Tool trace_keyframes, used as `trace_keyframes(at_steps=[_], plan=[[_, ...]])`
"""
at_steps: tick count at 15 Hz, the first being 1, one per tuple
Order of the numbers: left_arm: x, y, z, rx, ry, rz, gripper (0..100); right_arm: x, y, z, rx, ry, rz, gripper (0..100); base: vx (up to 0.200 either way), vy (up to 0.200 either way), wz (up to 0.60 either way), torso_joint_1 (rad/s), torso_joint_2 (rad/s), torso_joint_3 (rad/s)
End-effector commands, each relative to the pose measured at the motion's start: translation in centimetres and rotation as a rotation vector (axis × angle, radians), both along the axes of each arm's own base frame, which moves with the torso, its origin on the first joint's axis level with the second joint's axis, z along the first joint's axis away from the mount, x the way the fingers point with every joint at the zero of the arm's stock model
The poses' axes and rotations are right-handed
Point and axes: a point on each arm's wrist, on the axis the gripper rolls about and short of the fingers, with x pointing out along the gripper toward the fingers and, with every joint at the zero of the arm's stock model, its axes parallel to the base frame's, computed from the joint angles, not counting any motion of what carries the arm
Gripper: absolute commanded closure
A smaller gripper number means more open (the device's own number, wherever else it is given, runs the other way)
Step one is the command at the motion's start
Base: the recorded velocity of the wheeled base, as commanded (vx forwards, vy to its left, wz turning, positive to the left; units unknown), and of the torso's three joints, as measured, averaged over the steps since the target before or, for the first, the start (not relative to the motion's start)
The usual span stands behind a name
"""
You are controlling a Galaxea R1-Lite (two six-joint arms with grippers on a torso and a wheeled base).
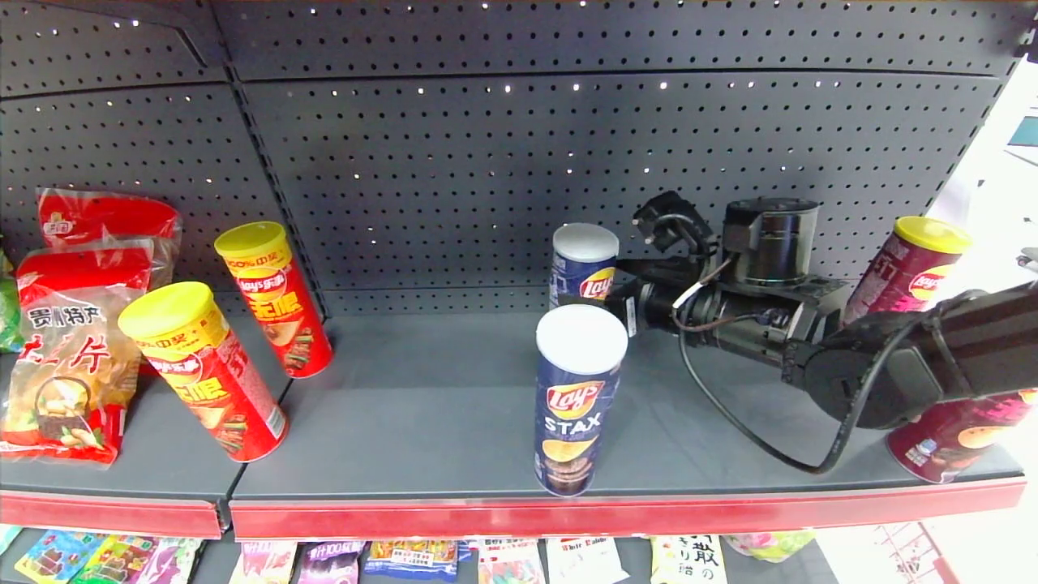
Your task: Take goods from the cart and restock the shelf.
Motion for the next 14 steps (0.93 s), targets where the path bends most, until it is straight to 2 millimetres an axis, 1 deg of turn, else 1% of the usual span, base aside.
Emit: trace_keyframes(at_steps=[1,2,4,5,11,12,14], plan=[[0.0,0.0,0.0,0.000,0.001,-0.001,0,-1.0,-1.1,0.7,0.005,-0.005,-0.016,0,0.000,0.000,0.00,0.000,0.00,0.000],[0.0,0.0,0.0,0.000,0.001,-0.001,0,-1.8,-1.6,0.6,0.000,0.004,-0.021,0,0.000,0.000,0.00,0.000,0.00,0.000],[0.0,0.0,0.0,-0.003,0.001,0.000,0,-2.8,-2.2,0.5,-0.008,0.017,-0.021,0,0.000,0.000,0.00,0.000,0.00,0.000],[0.0,0.0,0.0,-0.012,0.002,0.002,0,-3.4,-2.9,0.0,-0.017,0.037,-0.032,0,0.000,0.000,0.00,0.000,0.00,0.000],[0.0,-0.1,0.0,-0.030,0.004,-0.026,0,-5.9,-7.2,-2.4,-0.078,0.130,-0.165,0,0.000,0.000,0.00,0.000,0.00,0.000],[0.0,-0.1,0.0,-0.031,0.005,-0.029,0,-6.3,-7.7,-2.7,-0.085,0.140,-0.184,0,0.000,0.000,0.00,0.000,0.00,0.000],[0.0,-0.1,0.0,-0.031,0.005,-0.029,0,-7.7,-8.5,-2.6,-0.085,0.142,-0.201,0,0.000,0.000,0.00,0.000,0.00,0.000]])
